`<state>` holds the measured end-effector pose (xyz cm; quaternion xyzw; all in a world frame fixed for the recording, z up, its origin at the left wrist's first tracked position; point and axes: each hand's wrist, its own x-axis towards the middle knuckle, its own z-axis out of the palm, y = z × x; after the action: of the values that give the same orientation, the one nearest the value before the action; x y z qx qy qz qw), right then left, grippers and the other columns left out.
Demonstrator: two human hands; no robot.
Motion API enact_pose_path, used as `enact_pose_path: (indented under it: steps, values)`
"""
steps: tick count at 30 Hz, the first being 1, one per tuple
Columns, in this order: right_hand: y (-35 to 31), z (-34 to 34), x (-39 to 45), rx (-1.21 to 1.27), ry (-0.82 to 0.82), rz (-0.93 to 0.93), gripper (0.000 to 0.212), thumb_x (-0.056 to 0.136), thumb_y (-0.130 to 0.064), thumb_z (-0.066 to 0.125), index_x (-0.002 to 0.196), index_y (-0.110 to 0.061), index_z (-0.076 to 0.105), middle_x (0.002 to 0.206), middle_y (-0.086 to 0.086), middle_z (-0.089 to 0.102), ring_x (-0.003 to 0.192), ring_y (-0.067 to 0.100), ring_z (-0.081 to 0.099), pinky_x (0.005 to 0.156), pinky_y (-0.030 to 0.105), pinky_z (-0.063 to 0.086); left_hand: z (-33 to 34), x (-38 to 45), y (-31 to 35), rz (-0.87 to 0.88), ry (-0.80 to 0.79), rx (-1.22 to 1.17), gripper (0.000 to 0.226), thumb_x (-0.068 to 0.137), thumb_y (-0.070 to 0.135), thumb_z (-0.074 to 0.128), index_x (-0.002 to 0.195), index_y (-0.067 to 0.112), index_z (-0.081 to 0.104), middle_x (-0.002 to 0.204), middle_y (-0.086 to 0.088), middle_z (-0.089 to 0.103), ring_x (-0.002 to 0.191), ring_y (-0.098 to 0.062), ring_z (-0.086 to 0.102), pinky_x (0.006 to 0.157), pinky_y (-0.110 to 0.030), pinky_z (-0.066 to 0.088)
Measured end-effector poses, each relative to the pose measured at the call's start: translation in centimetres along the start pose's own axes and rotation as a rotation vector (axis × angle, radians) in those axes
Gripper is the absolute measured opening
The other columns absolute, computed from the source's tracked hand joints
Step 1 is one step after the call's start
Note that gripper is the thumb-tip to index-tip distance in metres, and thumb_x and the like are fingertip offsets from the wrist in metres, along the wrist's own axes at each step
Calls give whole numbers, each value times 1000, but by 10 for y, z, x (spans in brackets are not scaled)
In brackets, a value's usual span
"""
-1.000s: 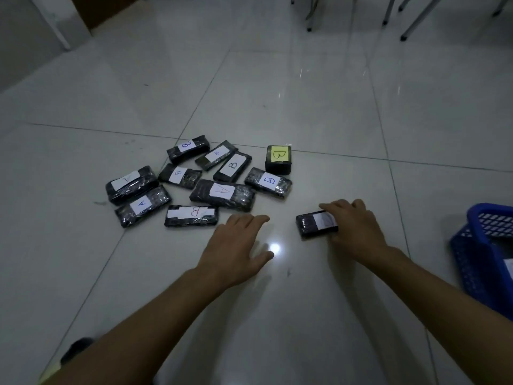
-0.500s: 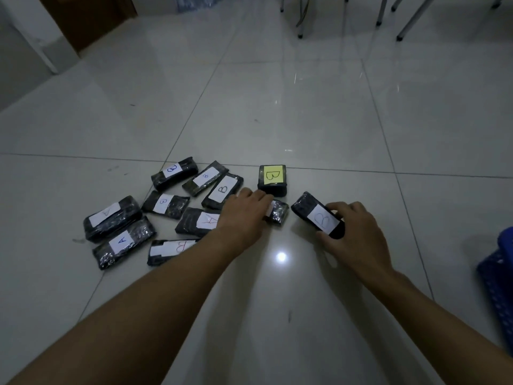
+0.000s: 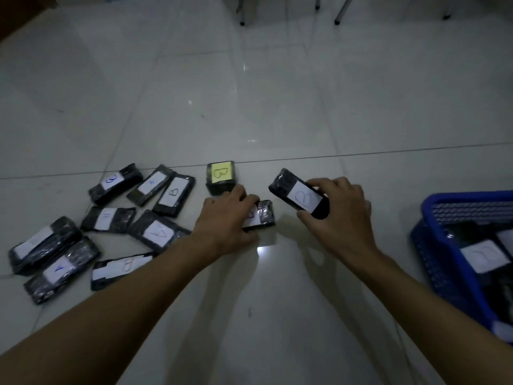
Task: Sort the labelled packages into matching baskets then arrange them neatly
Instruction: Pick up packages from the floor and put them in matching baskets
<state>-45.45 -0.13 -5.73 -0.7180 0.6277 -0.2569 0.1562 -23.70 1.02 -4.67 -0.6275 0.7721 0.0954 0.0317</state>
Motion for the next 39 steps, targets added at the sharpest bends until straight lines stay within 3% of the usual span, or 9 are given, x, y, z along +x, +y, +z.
enact_pose_path:
  steps: [5, 13, 17, 29, 33, 36, 39]
  values:
    - [30, -66, -20, -14, 128, 87, 52, 76, -38, 75, 123, -30, 55, 107, -7, 49, 98, 12, 41, 83, 38, 42, -23, 12, 60, 165, 113, -26, 66, 71, 41, 65, 133, 29, 46, 118, 2, 46, 102, -23, 52, 77, -35, 37]
    - [98, -165, -85, -119, 300, 322, 49, 77, -42, 73, 123, -31, 58, 109, -5, 52, 107, 19, 38, 91, 39, 37, -47, 19, 186, 389, 179, -122, 65, 74, 42, 64, 134, 26, 46, 118, 3, 49, 103, -20, 52, 88, -38, 39]
    - [130, -200, -120, -129, 330, 428, 46, 79, -44, 72, 121, -32, 58, 112, -5, 52, 111, 20, 39, 92, 38, 36, -52, 19, 242, 490, 228, -177, 66, 70, 51, 55, 131, 26, 50, 111, 3, 50, 95, -19, 53, 81, -35, 37]
    - [193, -245, -165, -246, 288, 700, 55, 82, -51, 68, 130, -29, 53, 127, -2, 56, 122, 25, 46, 99, 45, 31, -33, 29, 322, 688, 49, -115, 66, 76, 52, 67, 135, 31, 47, 120, 6, 49, 111, -16, 47, 90, -37, 43]
    - [216, -246, -157, -311, 269, 737, 46, 79, -50, 71, 114, -27, 51, 113, -2, 62, 108, 24, 57, 93, 45, 35, -27, 36, 331, 664, 16, -60, 66, 77, 54, 66, 136, 29, 46, 122, 4, 49, 112, -18, 45, 93, -40, 44]
    - [228, -243, -148, -371, 246, 776, 38, 81, -47, 71, 104, -24, 49, 109, 2, 61, 103, 27, 57, 92, 46, 37, -23, 43, 338, 524, 107, -81, 63, 81, 54, 62, 133, 23, 47, 124, 0, 49, 114, -21, 47, 92, -41, 46]
    - [236, -233, -139, -357, 214, 782, 36, 83, -46, 69, 104, -22, 52, 111, 3, 59, 105, 29, 57, 94, 48, 40, -17, 54, 344, 362, 94, -94, 64, 82, 56, 61, 132, 19, 46, 130, -4, 48, 118, -23, 47, 90, -40, 49]
